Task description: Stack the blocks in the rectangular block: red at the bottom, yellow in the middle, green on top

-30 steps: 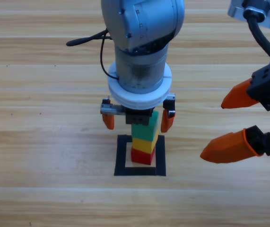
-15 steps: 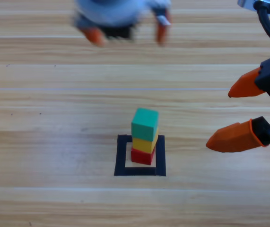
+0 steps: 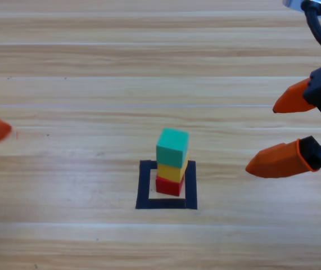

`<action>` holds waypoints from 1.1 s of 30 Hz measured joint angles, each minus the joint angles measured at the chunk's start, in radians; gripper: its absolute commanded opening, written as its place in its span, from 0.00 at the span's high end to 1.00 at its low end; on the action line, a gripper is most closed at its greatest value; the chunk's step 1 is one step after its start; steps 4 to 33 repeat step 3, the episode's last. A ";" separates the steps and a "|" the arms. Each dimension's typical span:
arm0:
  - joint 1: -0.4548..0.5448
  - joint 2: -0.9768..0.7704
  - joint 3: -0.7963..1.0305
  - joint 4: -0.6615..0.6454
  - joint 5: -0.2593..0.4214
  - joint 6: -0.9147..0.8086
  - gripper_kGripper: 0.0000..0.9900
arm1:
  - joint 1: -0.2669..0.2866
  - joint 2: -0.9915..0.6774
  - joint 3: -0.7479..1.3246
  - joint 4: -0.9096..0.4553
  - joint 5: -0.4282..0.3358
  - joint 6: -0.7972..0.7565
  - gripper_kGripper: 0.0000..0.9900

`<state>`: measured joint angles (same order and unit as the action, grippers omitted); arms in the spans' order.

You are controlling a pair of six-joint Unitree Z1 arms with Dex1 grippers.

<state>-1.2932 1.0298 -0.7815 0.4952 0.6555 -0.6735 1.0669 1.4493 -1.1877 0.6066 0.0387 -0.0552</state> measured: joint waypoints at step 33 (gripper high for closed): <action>0.000 -0.021 -0.009 -0.030 -0.001 0.063 0.00 | 0.000 0.000 0.000 0.000 0.000 0.000 0.00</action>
